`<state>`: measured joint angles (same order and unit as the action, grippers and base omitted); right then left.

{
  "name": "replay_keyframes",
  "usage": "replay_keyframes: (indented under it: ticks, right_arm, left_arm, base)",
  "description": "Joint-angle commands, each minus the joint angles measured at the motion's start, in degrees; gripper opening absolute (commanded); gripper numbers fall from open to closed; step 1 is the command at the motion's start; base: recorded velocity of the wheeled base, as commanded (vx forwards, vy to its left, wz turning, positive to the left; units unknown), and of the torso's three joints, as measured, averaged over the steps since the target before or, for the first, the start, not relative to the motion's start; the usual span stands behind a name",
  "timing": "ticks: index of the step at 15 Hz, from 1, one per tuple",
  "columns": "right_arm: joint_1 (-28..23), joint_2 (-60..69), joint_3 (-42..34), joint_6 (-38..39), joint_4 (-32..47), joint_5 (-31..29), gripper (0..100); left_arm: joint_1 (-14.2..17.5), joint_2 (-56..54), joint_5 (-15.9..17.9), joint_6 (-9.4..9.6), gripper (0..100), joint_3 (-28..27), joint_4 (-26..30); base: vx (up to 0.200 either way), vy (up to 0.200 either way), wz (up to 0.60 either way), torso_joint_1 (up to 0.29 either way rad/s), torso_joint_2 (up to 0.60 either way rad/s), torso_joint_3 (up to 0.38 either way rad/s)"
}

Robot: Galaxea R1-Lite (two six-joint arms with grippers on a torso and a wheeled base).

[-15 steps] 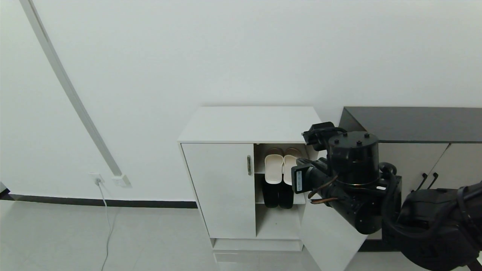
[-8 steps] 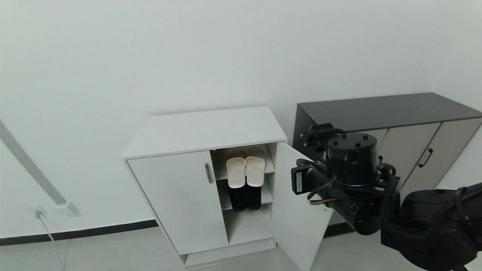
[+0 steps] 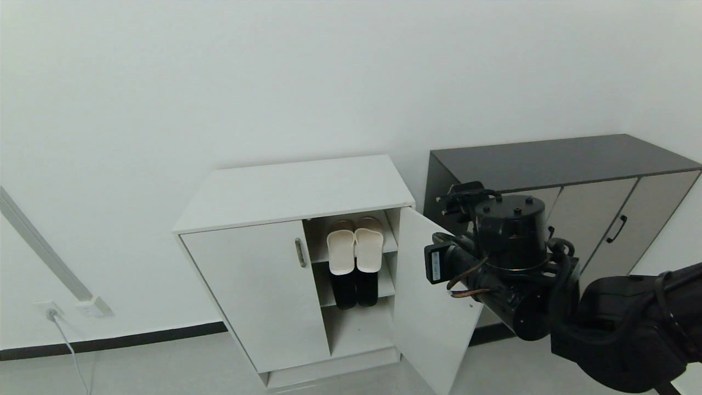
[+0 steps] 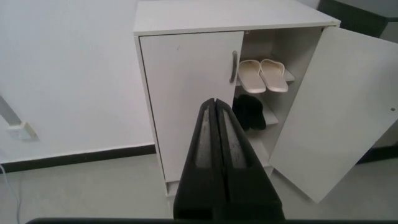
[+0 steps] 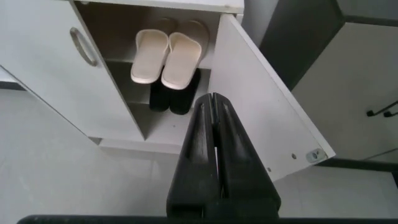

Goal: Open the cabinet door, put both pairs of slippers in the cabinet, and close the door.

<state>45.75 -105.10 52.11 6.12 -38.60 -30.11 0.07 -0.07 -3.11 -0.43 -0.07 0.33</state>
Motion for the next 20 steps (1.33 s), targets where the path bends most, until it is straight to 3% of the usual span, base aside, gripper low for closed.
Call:
replay_keyframes:
  ticks: [1, 3, 8, 12, 16, 20]
  right_arm:
    - [-0.2, -0.2, 0.1, -0.1, 0.0, 0.1, 0]
    - [-1.1, -0.9, 0.3, -0.1, 0.0, 0.1, 0]
    - [-3.7, -1.4, 1.4, -0.6, 0.1, 1.5, 0]
    - [-11.8, -4.9, 8.4, -0.8, 1.2, 6.4, 0]
    - [-19.2, -10.3, 21.9, -0.6, 13.5, 10.0, 0]
    - [-21.2, -14.3, 25.0, 1.9, 15.2, 12.4, 0]
  left_arm:
    - [0.0, 0.1, 0.1, -0.28, 0, 0.0, 0.0]
    - [0.0, 0.1, 0.2, -0.01, 0, 0.0, -0.1]
    - [0.0, 0.1, 0.1, -0.01, 0, 0.0, 0.0]
    - [0.0, 0.1, 0.1, 0.08, 0, 0.0, 0.0]
    - [0.0, 0.1, 0.1, -0.10, 0, 0.0, -0.1]
    - [0.0, 0.1, 0.1, -0.10, 0, 0.0, 0.0]
  base:
    - [-0.200, 0.000, 0.00, 0.007, 0.00, 0.002]
    - [-0.200, 0.000, 0.00, 0.007, 0.00, 0.000]
    - [0.000, 0.000, 0.00, 0.000, 0.00, 0.000]
    - [0.000, 0.000, 0.00, 0.000, 0.00, 0.000]
    - [0.000, 0.000, 0.00, 0.000, 0.00, 0.000]
    - [0.000, 0.000, 0.00, 0.000, 0.00, 0.000]
